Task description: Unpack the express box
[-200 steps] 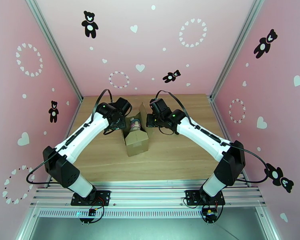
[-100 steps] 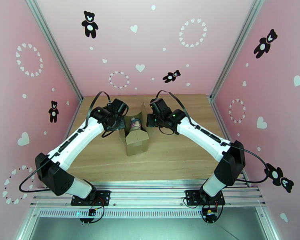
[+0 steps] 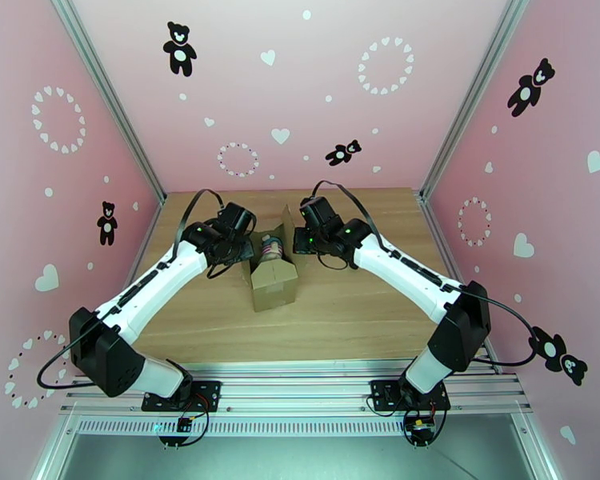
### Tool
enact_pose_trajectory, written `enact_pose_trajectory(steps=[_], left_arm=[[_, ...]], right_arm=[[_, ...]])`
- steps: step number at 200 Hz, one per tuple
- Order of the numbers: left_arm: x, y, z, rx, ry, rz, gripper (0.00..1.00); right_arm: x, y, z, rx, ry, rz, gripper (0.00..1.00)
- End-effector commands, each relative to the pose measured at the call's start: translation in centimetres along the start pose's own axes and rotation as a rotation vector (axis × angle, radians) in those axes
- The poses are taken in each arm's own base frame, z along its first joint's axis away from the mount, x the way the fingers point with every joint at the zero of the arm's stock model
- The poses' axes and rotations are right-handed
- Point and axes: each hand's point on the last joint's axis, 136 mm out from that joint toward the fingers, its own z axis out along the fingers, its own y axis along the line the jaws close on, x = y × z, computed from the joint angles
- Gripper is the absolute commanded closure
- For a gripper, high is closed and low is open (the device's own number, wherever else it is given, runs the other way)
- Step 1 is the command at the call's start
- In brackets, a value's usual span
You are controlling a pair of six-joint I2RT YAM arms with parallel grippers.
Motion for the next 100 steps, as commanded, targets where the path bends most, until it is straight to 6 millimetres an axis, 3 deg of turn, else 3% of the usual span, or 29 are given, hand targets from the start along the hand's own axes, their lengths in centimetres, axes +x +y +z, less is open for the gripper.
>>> enact_pose_trajectory(steps=[1, 40, 100], left_arm=[[-0.4, -0.6, -0.6, 0.072, -0.036, -0.034, 0.62], [-0.1, -0.5, -0.6, 0.152, -0.081, -0.09, 0.65], [-0.3, 0.0, -2.2, 0.215, -0.147, -0.107, 0.65]], right_arm=[[0.7, -0.9, 1.1, 0.019, 0.034, 0.012, 1.0], [0.8, -0.6, 1.7, -0.038, 0.069, 0.032, 1.0], [0.7, -1.2, 2.4, -0.039, 0.087, 0.044, 1.0]])
